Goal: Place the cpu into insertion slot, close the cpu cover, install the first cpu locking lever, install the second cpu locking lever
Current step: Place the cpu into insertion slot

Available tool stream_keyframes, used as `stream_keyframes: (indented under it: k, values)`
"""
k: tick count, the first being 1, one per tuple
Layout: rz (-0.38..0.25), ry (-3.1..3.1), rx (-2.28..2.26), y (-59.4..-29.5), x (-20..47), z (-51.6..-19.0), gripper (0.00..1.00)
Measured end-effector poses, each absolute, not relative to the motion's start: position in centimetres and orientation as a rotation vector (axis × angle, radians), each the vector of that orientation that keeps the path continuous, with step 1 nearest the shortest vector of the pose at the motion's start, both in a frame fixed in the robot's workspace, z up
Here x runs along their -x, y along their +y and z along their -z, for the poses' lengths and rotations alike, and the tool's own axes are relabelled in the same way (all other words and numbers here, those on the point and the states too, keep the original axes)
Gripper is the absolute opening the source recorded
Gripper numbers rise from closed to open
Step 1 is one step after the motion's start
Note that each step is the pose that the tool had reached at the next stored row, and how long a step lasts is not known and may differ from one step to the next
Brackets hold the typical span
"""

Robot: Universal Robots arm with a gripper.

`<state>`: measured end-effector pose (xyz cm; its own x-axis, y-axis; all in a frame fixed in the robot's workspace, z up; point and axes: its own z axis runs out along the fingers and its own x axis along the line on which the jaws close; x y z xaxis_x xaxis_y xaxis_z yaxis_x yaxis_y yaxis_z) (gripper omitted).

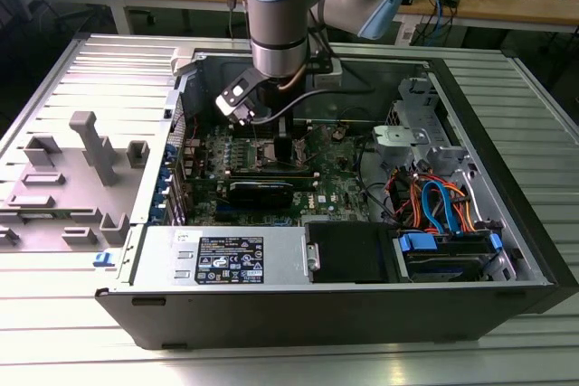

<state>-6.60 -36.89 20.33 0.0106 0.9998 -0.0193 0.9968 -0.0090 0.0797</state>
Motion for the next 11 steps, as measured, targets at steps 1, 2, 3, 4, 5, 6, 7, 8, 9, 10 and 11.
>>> stream_keyframes:
  k: [1, 2, 3, 4, 5, 6, 7, 8, 9, 10, 11]
  values:
    - [-0.065, 2.161, -2.182, -36.9, 6.6, -20.4, 0.61]
    - [-0.065, 2.161, -2.182, -36.9, 6.6, -20.4, 0.61]
    - [-0.065, 2.161, -2.182, -36.9, 6.6, -20.5, 0.61]
    - [-0.065, 2.161, -2.182, -36.9, 6.6, -20.7, 0.61]
    - [-0.065, 2.161, -2.182, -36.9, 6.6, -20.9, 0.61]
    - [-0.065, 2.161, -2.182, -36.9, 6.6, -21.0, 0.61]
    - [-0.065, 2.161, -2.182, -36.9, 6.6, -21.3, 0.61]
    - [-0.065, 2.161, -2.182, -36.9, 6.6, -21.5, 0.61]
    - [-0.064, 2.16, -2.182, -36.9, 6.6, -21.7, 0.61]
    - [-0.063, 2.161, -2.182, -36.9, 6.6, -21.9, 0.6]
    - [-0.06, 2.162, -2.183, -36.9, 6.6, -22.0, 0.53]
